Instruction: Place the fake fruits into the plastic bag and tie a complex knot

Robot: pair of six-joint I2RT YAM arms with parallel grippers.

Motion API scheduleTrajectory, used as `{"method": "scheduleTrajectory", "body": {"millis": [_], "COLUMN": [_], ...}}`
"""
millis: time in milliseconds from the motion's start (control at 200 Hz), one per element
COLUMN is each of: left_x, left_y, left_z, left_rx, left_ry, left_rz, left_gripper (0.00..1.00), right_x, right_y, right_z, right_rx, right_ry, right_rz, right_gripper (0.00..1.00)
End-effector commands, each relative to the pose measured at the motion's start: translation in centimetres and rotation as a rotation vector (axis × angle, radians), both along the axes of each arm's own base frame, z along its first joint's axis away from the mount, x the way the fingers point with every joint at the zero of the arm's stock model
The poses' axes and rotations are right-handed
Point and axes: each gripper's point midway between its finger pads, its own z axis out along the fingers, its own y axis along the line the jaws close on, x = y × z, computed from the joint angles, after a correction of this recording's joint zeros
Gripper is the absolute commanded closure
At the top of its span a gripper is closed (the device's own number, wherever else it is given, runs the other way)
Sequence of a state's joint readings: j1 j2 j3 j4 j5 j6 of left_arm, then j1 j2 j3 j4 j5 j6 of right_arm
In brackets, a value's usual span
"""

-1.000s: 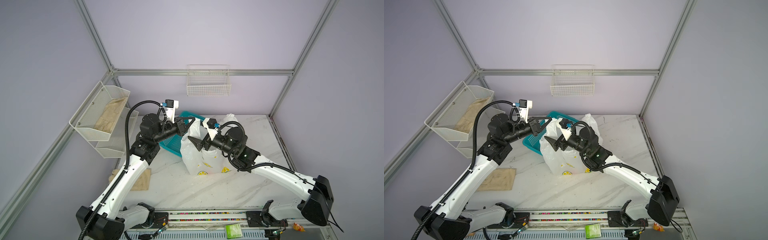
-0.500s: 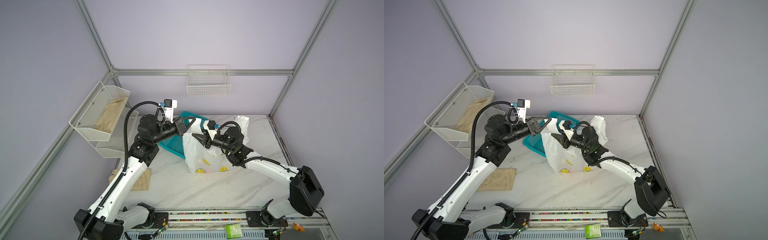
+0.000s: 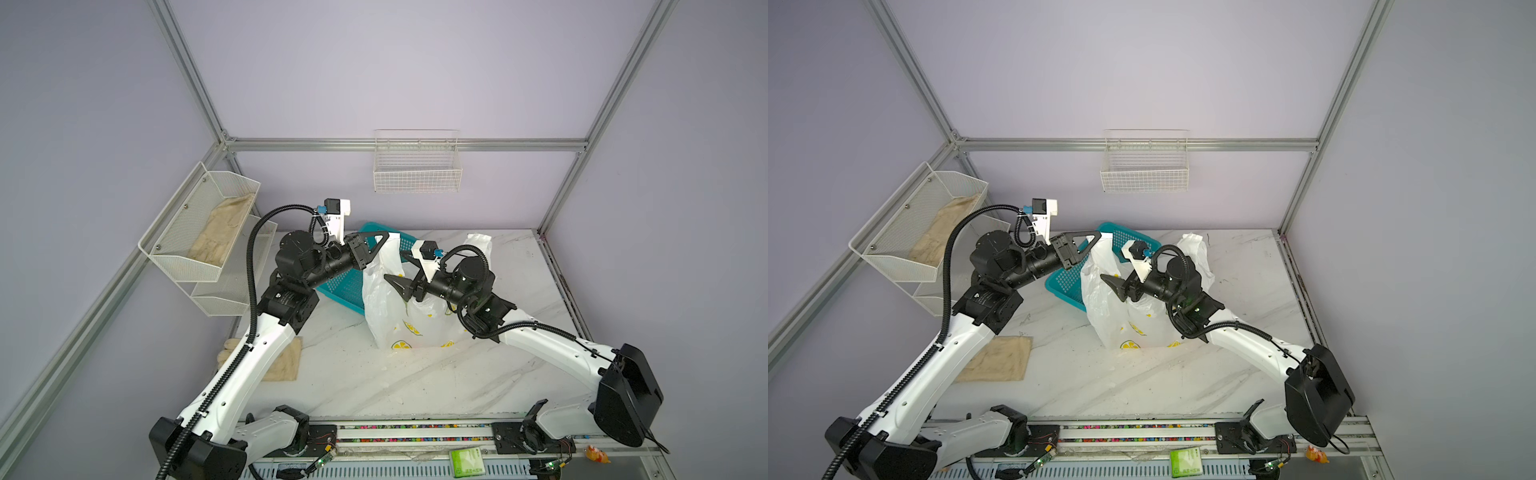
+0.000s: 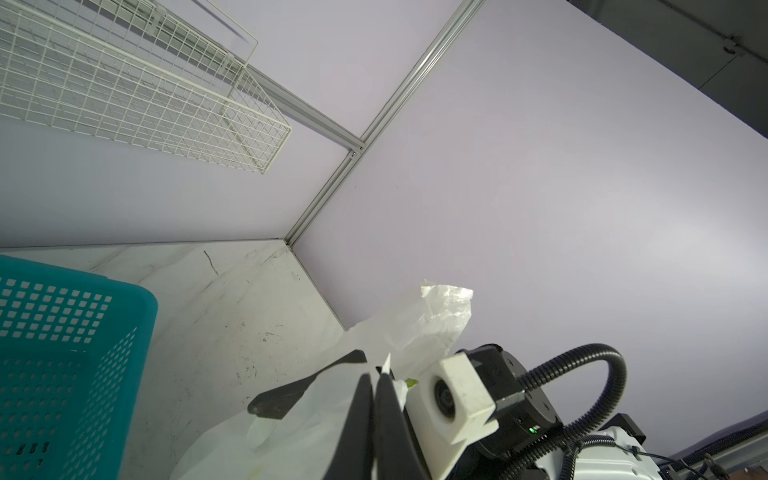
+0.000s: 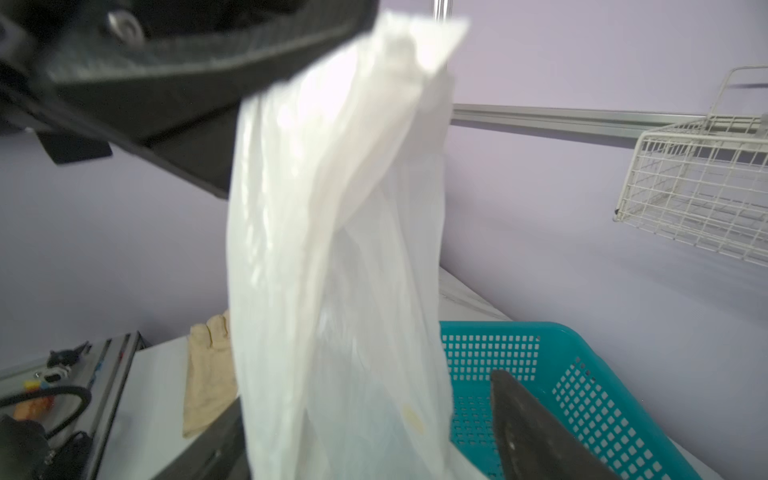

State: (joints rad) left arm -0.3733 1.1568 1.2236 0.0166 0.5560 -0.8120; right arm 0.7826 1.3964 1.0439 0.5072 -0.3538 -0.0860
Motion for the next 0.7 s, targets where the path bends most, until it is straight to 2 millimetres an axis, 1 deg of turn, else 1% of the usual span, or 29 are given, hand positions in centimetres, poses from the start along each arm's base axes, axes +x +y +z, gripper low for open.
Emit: {"method": "scheduleTrajectory", "body": {"millis": [0,90,210,350,510,555,570,695], "left_x": [-0.4,-0.3,-0.1,-0.1,-0.1,-0.1,-0.2,-0.4], "left_y": [1.0,1.2,1.3,1.5,1.5,1.5,1.4,1.4], "left_z": [0.8,0.7,0.4,0.4,0.4,0.4,0.4,0.7], "left_rx": [-0.045,-0.052,-0.063,-0.080,-0.092,-0.096,-0.097,-0.103], "left_ry": [-0.020,-0.007,0.014,0.035,0.052,0.056,0.058,0.060], "left_rz": [0.044,0.059,0.066,0.074,0.072,0.071,0.070,0.061], "left_gripper": [1.00,1.00,1.00,1.00,1.00,1.00,1.00,1.00], "right_x": [-1.2,-1.2,-1.3,-2.2,-3.3,-3.5,-3.2,-2.3], "right_y": [-0.3,-1.1,-1.6,-1.6,0.1,0.1,0.6,1.4], "right_z": [4.4,5.5,6.1,4.7,3.4,3.6,2.7,1.6], "right_rx": [0.069,0.104,0.112,0.162,0.205,0.233,0.217,0.221], "right_ry": [-0.030,-0.009,0.038,0.097,0.121,0.122,0.126,0.110], "right_rz": [-0.098,-0.182,-0.287,-0.373,-0.425,-0.449,-0.460,-0.513], "right_gripper": [0.06,0.05,0.05,0.06,0.09,0.09,0.09,0.09]}}
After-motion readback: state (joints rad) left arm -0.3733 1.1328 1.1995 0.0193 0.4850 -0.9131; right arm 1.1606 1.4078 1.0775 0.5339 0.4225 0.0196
